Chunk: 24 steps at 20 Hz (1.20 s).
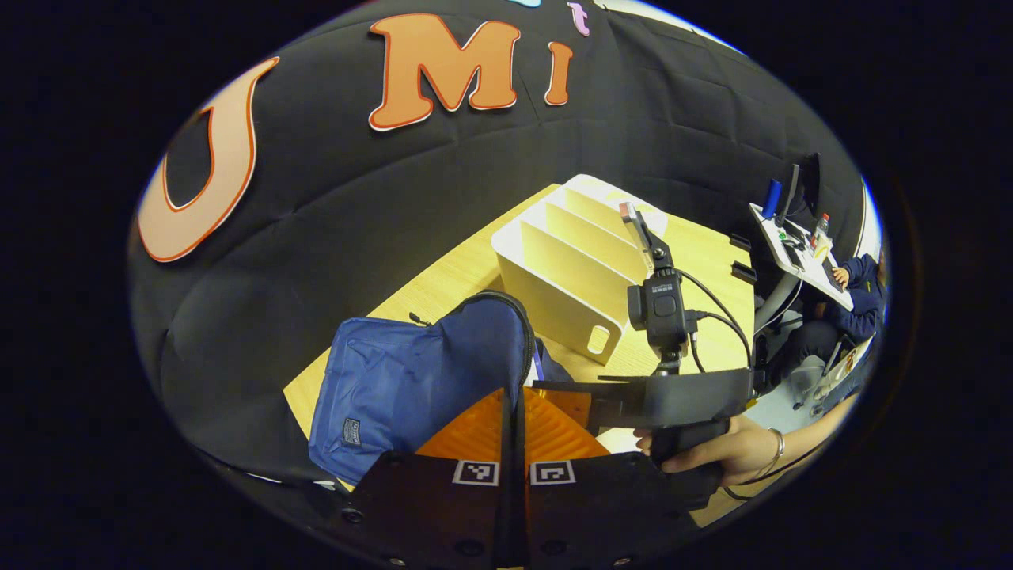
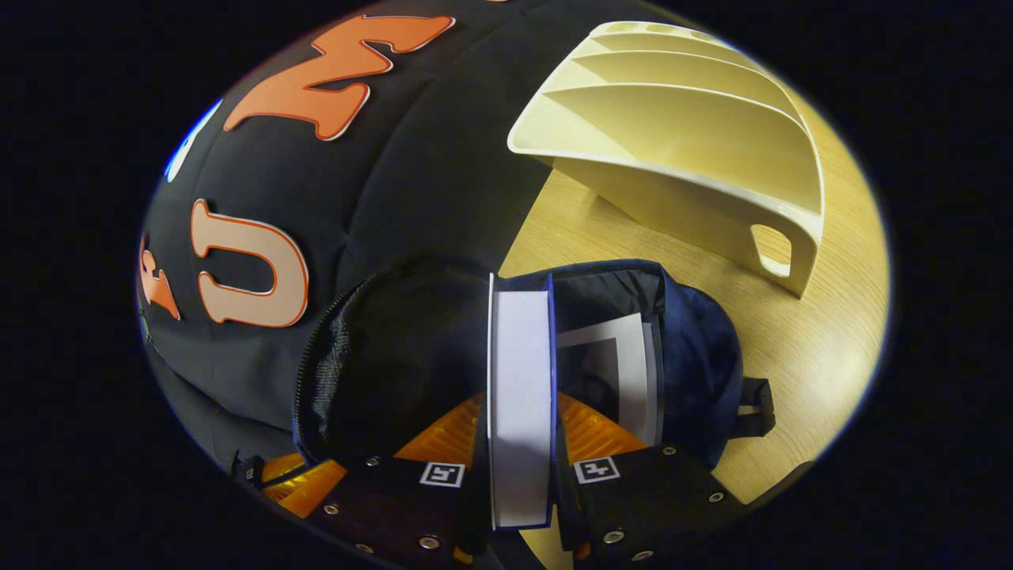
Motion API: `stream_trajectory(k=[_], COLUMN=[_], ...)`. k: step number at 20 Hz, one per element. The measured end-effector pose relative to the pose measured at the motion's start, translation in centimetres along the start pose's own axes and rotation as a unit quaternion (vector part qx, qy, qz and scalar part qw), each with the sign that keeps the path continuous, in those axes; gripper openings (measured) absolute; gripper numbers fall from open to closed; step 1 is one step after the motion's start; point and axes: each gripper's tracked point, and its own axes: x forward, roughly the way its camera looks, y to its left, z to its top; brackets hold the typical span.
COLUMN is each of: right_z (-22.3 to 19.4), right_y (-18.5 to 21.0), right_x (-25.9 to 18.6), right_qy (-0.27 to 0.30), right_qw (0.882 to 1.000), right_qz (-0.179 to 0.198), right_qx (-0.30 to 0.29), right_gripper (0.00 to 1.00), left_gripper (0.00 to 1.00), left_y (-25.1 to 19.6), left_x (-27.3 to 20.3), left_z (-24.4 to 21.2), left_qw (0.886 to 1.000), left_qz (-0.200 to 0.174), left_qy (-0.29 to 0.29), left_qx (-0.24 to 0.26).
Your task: Open the schoolbag, grab two books from the bookshelf and put them into the schoolbag.
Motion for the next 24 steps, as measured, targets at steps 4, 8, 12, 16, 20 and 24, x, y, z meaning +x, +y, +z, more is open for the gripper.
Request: stream_trajectory(k=[4, 8, 12, 16, 20, 24], right_z=[0.3, 0.0, -0.6, -0.1, 1.3, 3.1], right_y=[-1.1, -2.0, -2.6, -3.4, -3.6, -4.3], right_x=[-0.3, -0.4, -0.5, -1.8, -3.4, -5.7], right_qy=[0.015, 0.03, 0.05, 0.057, 0.052, 0.058], right_qw=[0.998, 0.997, 0.996, 0.994, 0.995, 0.994], right_qz=[-0.046, -0.066, -0.076, -0.085, -0.082, -0.087], right_qx=[-0.033, -0.028, -0.026, -0.024, -0.014, -0.023], right_gripper=[0.5, 0.79, 0.96, 0.97, 0.97, 0.97], left_gripper=[0.0, 0.0, 0.0, 0.0, 0.0, 0.0], left_y=[0.4, 1.1, 1.1, 1.2, 1.0, 1.0], left_x=[0.0, -0.1, 0.0, 0.1, 0.2, 0.4], left_z=[-0.3, -0.4, -0.7, -0.7, -1.1, -1.6], left_qw=[1.0, 1.0, 1.0, 1.0, 1.0, 0.999], left_qz=[0.001, 0.01, 0.008, 0.008, 0.011, 0.022], left_qy=[0.003, 0.006, 0.006, 0.005, 0.006, 0.005], left_qx=[-0.003, -0.004, -0.011, -0.016, -0.023, -0.039])
